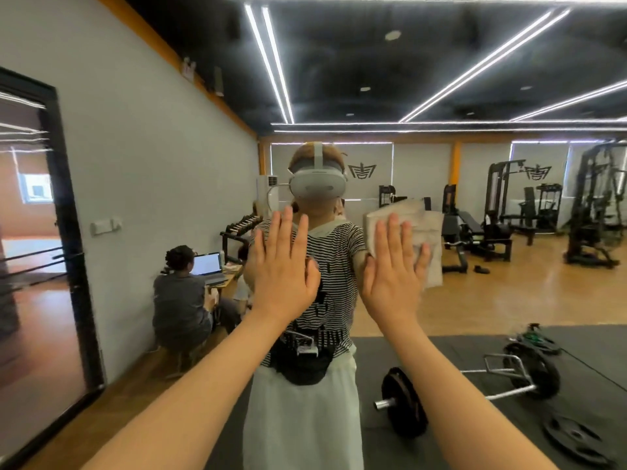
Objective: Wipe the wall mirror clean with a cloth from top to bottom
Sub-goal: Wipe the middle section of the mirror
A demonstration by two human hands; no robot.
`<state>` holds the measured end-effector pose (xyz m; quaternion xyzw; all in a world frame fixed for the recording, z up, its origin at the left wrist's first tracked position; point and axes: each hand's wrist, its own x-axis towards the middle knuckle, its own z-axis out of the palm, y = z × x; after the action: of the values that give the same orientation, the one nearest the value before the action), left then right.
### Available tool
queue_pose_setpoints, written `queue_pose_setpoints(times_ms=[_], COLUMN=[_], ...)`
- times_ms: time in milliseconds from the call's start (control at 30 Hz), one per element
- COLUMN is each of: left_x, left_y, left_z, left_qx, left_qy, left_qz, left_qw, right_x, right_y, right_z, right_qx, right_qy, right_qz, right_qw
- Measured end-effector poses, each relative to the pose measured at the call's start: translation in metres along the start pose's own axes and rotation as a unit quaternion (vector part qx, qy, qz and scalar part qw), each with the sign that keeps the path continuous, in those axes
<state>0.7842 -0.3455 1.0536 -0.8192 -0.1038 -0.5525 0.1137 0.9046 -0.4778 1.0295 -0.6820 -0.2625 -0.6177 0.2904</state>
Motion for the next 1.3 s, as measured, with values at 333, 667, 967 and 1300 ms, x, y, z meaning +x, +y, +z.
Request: queue_pose_setpoints(times_ms=[333,667,967,1300], left_x=[-0.057,-0.043,-0.044,-0.043], left_y=[-0.153,-0.218,-0.224,-0.225], left_z=[-0.067,-0.061,-0.051,-0.053], left_qx=[0.067,0.082,0.08,0.065], left_qy=[-0.031,0.028,0.071,0.067], left_qz=[0.071,-0.055,-0.036,-0.037], left_qw=[0.995,0.995,0.994,0.995], right_x=[0.003,0.004,0.007,-0.007], right_y=[-0.004,-0.003,-0.106,-0.095], right_z=[-0.006,-0.007,0.018,0.01], right_qx=[0.007,-0.001,0.01,-0.02], right_qy=[0.006,-0.018,0.029,-0.059], right_qz=[0.009,0.029,0.2,-0.076], right_qw=[1.0,0.999,0.979,0.995])
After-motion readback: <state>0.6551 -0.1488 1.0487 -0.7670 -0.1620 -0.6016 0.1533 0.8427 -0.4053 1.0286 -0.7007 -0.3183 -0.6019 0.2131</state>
